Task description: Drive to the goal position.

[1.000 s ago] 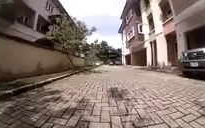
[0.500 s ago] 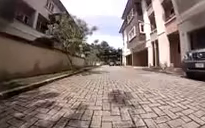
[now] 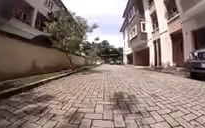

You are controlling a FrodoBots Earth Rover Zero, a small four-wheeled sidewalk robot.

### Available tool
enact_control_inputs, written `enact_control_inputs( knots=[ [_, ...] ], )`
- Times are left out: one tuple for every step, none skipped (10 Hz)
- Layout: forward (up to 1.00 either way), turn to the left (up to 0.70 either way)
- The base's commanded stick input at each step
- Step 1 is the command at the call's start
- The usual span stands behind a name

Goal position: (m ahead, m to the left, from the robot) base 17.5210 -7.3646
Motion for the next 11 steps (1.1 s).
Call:
enact_control_inputs(
  knots=[
    [0.5, 0.0],
    [0.5, 0.0],
    [0.5, 0.0],
    [0.5, 0.0],
    [0.5, 0.0],
    [0.5, 0.0],
    [0.5, 0.0],
    [0.5, 0.0],
    [0.5, 0.0],
    [0.5, 0.0],
    [0.5, 0.0]
  ],
)
